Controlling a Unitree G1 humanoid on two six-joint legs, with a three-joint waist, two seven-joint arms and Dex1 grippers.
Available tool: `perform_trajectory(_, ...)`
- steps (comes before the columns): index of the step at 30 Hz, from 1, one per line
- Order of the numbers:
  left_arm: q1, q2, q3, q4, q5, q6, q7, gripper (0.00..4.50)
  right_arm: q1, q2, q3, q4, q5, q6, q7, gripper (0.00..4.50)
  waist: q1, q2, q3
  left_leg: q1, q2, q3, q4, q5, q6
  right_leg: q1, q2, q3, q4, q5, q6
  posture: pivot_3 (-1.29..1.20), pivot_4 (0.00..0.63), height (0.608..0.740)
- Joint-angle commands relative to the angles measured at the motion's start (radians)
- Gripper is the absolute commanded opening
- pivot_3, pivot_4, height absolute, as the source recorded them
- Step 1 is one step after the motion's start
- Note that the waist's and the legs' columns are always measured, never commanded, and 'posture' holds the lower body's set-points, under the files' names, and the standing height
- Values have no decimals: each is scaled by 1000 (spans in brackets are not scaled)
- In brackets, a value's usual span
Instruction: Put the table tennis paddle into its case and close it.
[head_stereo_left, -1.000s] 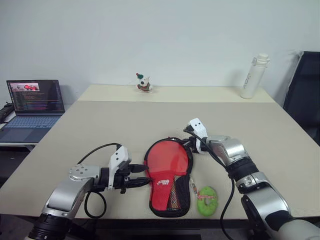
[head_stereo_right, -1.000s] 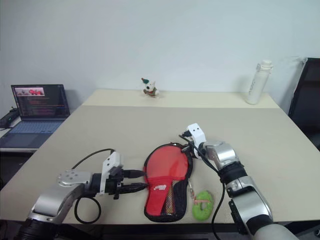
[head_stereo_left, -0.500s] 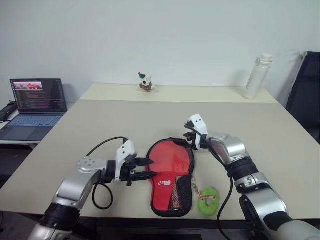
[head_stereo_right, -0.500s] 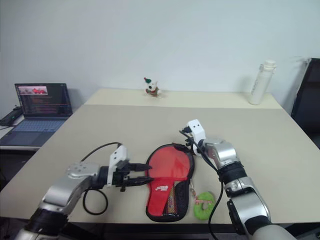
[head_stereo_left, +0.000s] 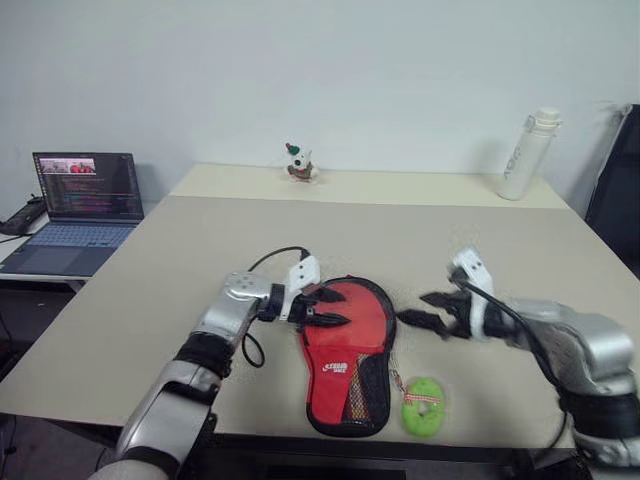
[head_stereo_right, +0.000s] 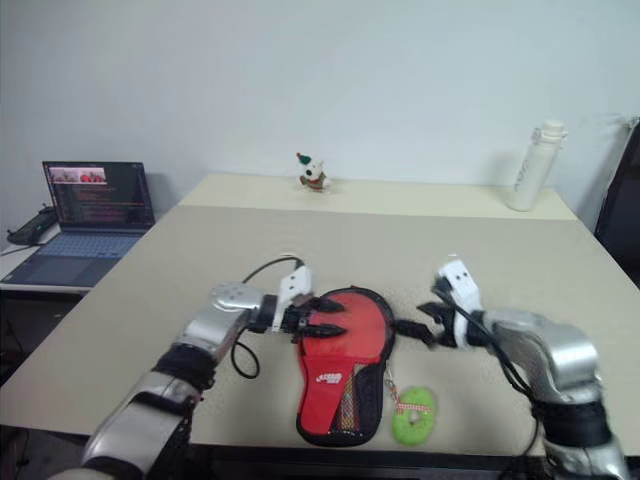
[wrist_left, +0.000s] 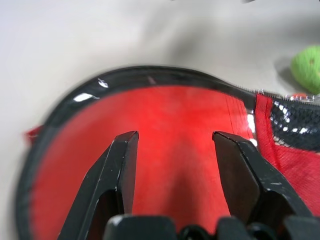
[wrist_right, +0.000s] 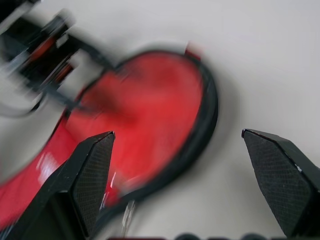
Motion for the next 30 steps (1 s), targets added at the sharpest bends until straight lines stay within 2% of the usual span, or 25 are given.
perform_trajectory(1,-22,-21,-20,82,38,-89,-42,2582,78,-82,-71,-138,92,45,45,4476,-3,0,0,-1,0,0,0,0,0,0,1,0,-1,0,0,0,150,740)
perform_trajectory(5,-12,-42,-37,157,81,-162,-54,2582,249,-209,-49,-217,78,-18,73,4476,2,-1,0,-2,-1,-2,1,0,0,1,2,-1,-3,0,0,0,150,740)
perform_trajectory(8,-13,-47,-33,181,90,-187,-57,2582,328,-236,-9,-255,70,-66,73,4476,1,-1,0,-2,-1,-3,2,0,0,2,3,-1,-3,0,0,0,150,740)
perform_trajectory(12,-13,-50,-28,193,94,-197,-57,2582,367,-244,86,-225,-10,-170,37,4476,-1,-1,0,0,-1,-4,2,0,0,5,3,-2,-2,0,1,0,150,740)
perform_trajectory(19,-3,-48,-24,185,94,-194,-55,2582,328,-197,207,-132,-108,-281,-15,4476,-5,-2,-1,2,-1,-4,3,0,0,7,3,-2,-2,0,1,0,150,740)
perform_trajectory(22,1,-49,-24,178,96,-192,-54,2582,325,-206,224,-135,-128,-312,-8,3848,-8,-2,-1,4,0,-4,3,0,0,9,3,-2,-2,0,1,0,150,740)
perform_trajectory(30,-3,-63,-40,187,98,-179,-104,2582,298,-230,205,-148,-100,-303,48,990,-9,-2,-1,4,-1,-4,3,0,0,10,3,-2,-3,0,1,0,150,740)
